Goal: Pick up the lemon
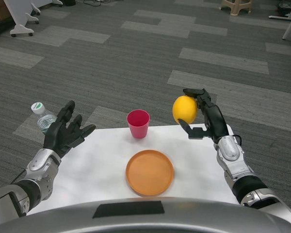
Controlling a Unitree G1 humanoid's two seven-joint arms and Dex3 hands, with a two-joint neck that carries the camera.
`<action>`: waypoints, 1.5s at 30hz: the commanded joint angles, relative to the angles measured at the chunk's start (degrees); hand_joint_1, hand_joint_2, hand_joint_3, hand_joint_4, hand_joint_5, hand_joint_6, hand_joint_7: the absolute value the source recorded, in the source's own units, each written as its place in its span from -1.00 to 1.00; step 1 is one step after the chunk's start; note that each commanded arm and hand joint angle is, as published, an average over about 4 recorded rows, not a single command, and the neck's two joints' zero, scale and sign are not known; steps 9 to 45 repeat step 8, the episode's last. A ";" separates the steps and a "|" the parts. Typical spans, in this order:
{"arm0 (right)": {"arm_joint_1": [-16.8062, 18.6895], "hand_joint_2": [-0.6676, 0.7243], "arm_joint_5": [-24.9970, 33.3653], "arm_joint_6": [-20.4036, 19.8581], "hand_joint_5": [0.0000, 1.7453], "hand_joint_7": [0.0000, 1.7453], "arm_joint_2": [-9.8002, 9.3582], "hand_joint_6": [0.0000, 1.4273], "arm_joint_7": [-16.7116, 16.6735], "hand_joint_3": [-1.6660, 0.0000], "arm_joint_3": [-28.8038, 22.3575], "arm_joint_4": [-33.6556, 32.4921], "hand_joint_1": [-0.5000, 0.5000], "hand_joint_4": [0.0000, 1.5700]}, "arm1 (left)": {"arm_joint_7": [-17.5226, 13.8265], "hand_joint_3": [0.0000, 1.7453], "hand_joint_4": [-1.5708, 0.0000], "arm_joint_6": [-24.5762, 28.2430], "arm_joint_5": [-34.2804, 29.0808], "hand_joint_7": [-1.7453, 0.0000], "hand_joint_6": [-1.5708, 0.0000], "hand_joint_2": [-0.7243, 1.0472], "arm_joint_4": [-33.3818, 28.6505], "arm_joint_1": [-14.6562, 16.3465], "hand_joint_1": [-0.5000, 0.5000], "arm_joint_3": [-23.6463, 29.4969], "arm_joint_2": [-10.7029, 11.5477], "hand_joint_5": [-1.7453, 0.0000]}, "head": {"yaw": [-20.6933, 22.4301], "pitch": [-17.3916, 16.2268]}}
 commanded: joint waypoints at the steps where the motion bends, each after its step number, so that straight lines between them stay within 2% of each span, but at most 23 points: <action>1: -0.37 -0.91 0.66 -0.84 0.67 -0.04 -0.41 -0.76 -0.41 -0.33 -0.34 -0.58 -0.58 -0.96 | 0.09 -0.90 1.00 -0.37 0.22 1.00 1.00 0.50 0.14 -1.31 1.00 0.07 0.50 1.00 | -0.01 0.01; 45: -0.34 -0.91 0.66 -0.84 0.67 -0.04 -0.41 -0.76 -0.41 -0.33 -0.29 -0.66 -0.58 -0.96 | 0.09 -0.90 1.00 -0.38 0.22 1.00 1.00 0.50 0.23 -1.26 1.00 0.07 0.50 1.00 | 0.05 -0.11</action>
